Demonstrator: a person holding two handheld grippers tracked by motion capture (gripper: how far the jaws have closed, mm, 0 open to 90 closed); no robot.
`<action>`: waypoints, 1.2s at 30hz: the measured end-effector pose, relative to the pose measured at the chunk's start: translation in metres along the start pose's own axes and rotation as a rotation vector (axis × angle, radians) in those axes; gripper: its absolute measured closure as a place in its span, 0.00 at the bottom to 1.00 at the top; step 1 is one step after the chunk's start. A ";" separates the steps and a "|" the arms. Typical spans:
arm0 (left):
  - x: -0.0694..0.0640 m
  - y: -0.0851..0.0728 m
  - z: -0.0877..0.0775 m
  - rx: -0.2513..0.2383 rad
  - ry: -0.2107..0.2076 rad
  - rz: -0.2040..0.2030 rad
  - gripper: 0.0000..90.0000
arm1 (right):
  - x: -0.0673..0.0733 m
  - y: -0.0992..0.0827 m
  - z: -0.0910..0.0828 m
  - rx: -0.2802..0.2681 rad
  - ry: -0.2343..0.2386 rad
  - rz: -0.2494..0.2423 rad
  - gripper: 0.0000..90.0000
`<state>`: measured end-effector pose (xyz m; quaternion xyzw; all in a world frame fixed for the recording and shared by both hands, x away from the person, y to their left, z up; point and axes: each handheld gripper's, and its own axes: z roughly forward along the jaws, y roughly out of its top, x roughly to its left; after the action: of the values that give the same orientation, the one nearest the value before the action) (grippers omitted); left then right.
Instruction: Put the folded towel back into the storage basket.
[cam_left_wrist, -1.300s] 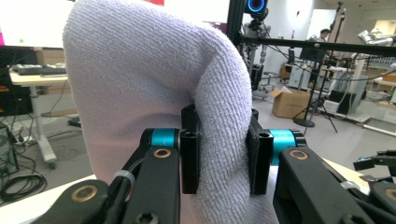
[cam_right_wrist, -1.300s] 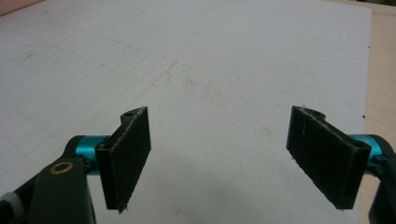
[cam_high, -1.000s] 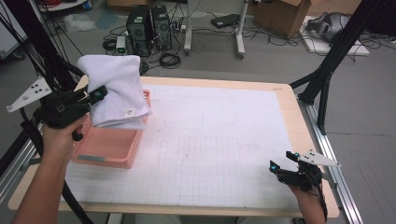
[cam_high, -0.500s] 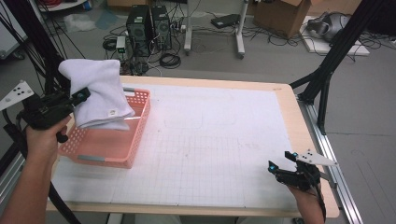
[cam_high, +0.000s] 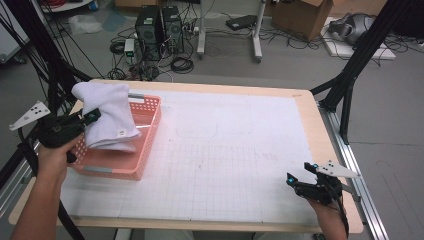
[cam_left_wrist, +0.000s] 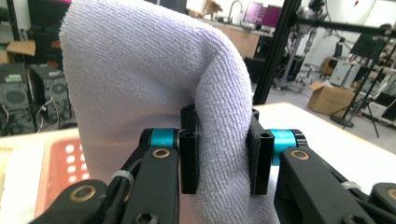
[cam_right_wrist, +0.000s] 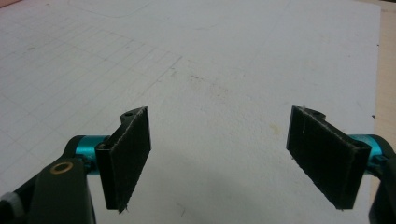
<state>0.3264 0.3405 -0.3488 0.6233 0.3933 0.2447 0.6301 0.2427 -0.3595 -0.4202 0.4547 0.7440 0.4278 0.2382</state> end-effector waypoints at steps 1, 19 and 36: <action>0.001 -0.002 0.000 0.006 0.001 -0.002 0.80 | 0.000 0.000 0.000 -0.001 0.000 -0.001 0.23; 0.003 -0.020 0.019 0.109 -0.036 0.003 0.78 | 0.000 -0.001 0.001 0.004 0.000 -0.005 0.23; 0.009 -0.023 0.035 0.180 0.034 -0.186 0.51 | 0.000 -0.002 -0.001 0.008 -0.005 -0.001 0.23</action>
<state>0.3560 0.3247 -0.3758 0.6339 0.4805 0.1596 0.5847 0.2416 -0.3605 -0.4211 0.4566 0.7452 0.4234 0.2384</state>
